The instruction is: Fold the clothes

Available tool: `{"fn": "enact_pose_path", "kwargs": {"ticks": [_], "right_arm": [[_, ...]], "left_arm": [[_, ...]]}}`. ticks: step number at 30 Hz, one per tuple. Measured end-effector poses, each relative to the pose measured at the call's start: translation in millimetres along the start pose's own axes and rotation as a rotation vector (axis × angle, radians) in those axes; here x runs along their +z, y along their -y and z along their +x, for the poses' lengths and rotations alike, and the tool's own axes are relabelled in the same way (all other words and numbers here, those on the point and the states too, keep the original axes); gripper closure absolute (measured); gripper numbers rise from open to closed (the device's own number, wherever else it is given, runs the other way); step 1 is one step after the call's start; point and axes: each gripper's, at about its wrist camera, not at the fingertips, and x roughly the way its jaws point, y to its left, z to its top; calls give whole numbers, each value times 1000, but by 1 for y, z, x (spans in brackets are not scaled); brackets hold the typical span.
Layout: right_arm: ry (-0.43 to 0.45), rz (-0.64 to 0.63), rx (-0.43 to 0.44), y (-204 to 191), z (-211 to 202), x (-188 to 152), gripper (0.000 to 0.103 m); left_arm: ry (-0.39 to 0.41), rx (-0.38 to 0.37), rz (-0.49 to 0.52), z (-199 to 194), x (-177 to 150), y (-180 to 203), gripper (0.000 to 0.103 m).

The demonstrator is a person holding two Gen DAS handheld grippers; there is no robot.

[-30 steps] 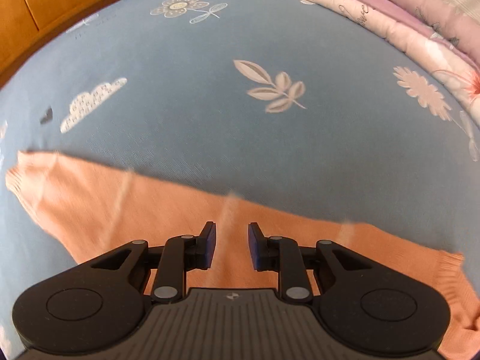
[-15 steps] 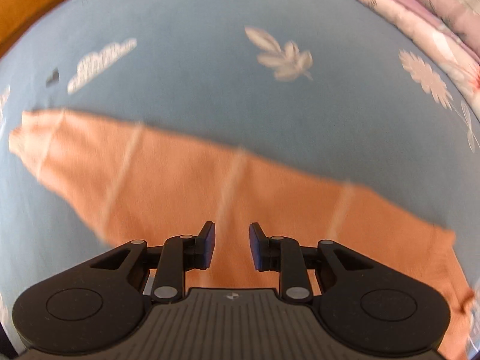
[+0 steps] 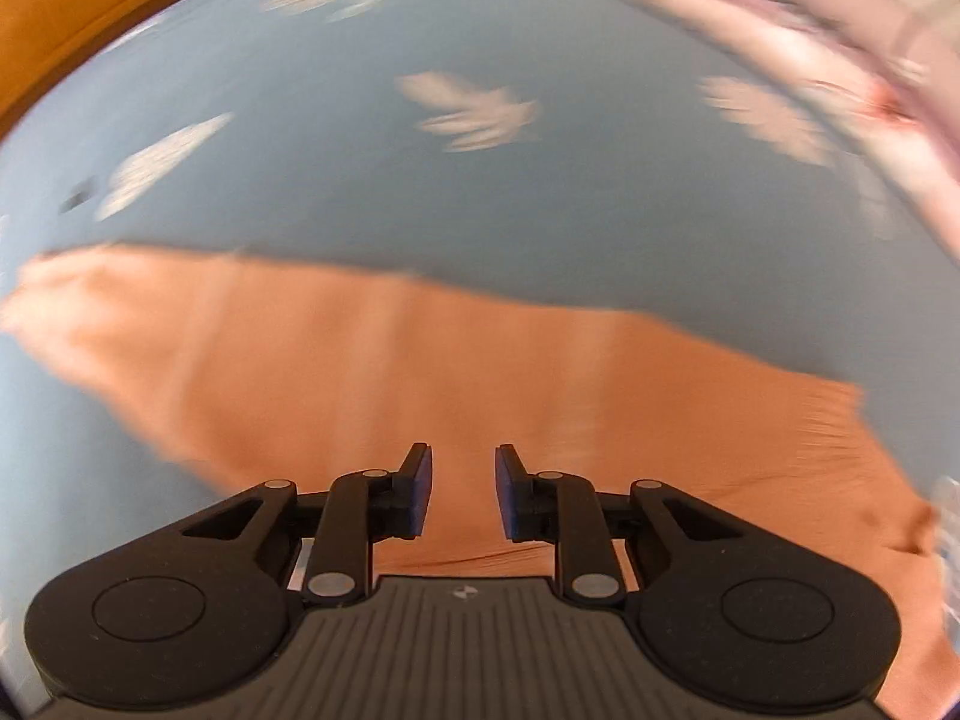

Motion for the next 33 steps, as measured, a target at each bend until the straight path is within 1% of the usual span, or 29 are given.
{"fn": "enact_pose_path", "kwargs": {"ticks": [1, 3, 4, 5, 7, 9, 10, 12, 14, 16, 17, 19, 20, 21, 22, 23, 24, 26, 29, 31, 33], "right_arm": [[14, 49, -26, 13, 6, 3, 77], [64, 120, -42, 31, 21, 9, 77], [76, 136, -46, 36, 32, 12, 77], [64, 145, -63, 40, 47, 15, 77], [91, 158, -73, 44, 61, 17, 72], [98, 102, -90, 39, 58, 23, 72], [99, 99, -92, 39, 54, 24, 73], [117, 124, -90, 40, 42, 23, 73], [147, 134, -97, 40, 41, 20, 72], [120, 119, -121, 38, 56, 21, 65], [106, 111, -134, 37, 64, 21, 64], [64, 95, -131, 34, 54, 25, 63], [76, 87, -115, 33, 40, 21, 63], [99, 81, -101, 33, 22, 13, 61], [113, 83, -94, 35, 4, 2, 52], [126, 94, -93, 38, -17, -13, 46], [136, 106, -97, 42, -38, -32, 36], [155, 150, -118, 54, -80, -78, 35], [166, 303, -125, 70, -133, -165, 35], [171, 396, -135, 75, -157, -226, 35], [164, 508, -147, 80, -170, -284, 35]], "left_arm": [[-3, 4, 5, 1, -1, 1, 7], [-6, 13, 15, 3, -2, 3, 7], [-6, 15, 20, 4, -3, 4, 7], [-6, 17, 22, 3, -4, 3, 7], [-6, 17, 27, 1, -5, 1, 7], [-3, 12, 28, 5, -5, 2, 7], [-1, 9, 22, 5, -5, 1, 7], [1, 6, 15, 11, -2, 1, 7], [3, 10, 22, 12, -2, 4, 6], [0, 21, 37, 13, -1, 8, 6], [-3, 30, 46, 12, 0, 11, 6], [-4, 33, 47, 13, 1, 12, 5], [-5, 33, 44, 12, 2, 11, 5], [-6, 31, 42, 12, 3, 11, 5], [-7, 29, 37, 11, 3, 11, 6], [-9, 28, 32, 10, 4, 11, 6], [-8, 27, 26, 8, 4, 11, 6], [0, 16, 19, 4, 7, 12, 6], [27, -2, 1, -3, 15, 20, 5], [25, -12, -14, -7, 23, 33, 5], [0, -17, 10, -3, 29, 62, 6]]}}
